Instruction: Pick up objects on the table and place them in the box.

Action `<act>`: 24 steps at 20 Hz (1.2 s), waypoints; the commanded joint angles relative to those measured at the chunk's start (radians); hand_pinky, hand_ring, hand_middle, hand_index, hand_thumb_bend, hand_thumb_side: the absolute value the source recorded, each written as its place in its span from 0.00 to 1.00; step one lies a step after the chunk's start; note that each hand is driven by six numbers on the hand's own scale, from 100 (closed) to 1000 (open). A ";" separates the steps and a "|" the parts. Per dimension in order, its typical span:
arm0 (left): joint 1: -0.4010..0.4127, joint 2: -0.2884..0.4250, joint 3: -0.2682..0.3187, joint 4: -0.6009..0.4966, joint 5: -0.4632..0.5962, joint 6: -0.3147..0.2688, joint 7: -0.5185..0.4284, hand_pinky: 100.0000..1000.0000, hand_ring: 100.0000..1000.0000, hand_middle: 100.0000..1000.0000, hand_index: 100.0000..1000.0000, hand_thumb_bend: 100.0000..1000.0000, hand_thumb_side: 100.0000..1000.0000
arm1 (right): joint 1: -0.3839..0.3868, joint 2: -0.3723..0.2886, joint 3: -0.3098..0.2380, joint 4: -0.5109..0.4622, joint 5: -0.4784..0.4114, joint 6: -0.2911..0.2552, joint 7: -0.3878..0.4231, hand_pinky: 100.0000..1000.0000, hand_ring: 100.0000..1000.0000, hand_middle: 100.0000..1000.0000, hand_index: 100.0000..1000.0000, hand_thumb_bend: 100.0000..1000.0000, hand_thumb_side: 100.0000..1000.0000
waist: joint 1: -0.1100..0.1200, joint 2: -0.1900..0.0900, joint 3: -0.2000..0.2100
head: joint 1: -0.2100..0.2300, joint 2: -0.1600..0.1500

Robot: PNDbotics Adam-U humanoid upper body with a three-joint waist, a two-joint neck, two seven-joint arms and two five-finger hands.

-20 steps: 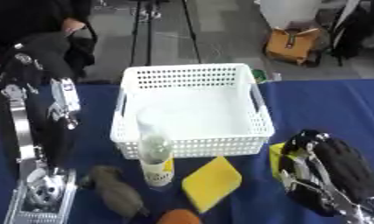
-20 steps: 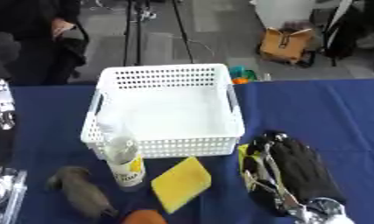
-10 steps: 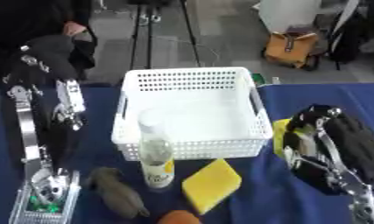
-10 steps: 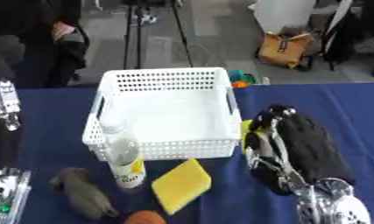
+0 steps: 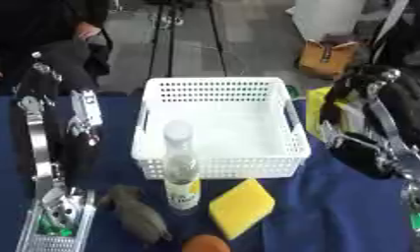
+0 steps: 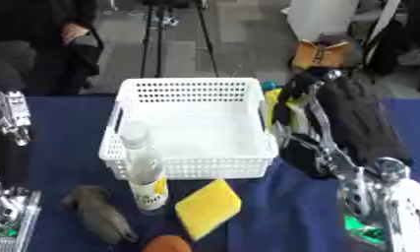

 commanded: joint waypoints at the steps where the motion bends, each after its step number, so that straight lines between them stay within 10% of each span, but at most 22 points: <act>1: -0.005 0.015 0.001 -0.014 -0.001 0.001 -0.002 0.72 0.68 0.63 0.72 0.00 0.74 | -0.066 -0.019 0.004 0.032 -0.023 0.007 0.008 0.00 0.41 0.24 0.39 0.00 0.00 | 0.001 -0.032 0.006 | -0.001 0.006; 13: -0.009 -0.007 -0.007 -0.014 0.009 -0.004 -0.009 0.71 0.68 0.63 0.72 0.00 0.74 | -0.294 -0.003 -0.011 0.448 -0.039 -0.054 -0.011 0.00 0.41 0.23 0.38 0.00 0.00 | 0.005 -0.023 0.068 | -0.037 0.013; 24: -0.020 -0.022 -0.017 -0.014 0.020 -0.013 -0.018 0.71 0.68 0.63 0.72 0.00 0.74 | -0.385 0.026 -0.054 0.826 -0.018 -0.185 -0.236 0.00 0.47 0.27 0.50 0.08 0.11 | 0.006 0.001 0.113 | -0.058 0.003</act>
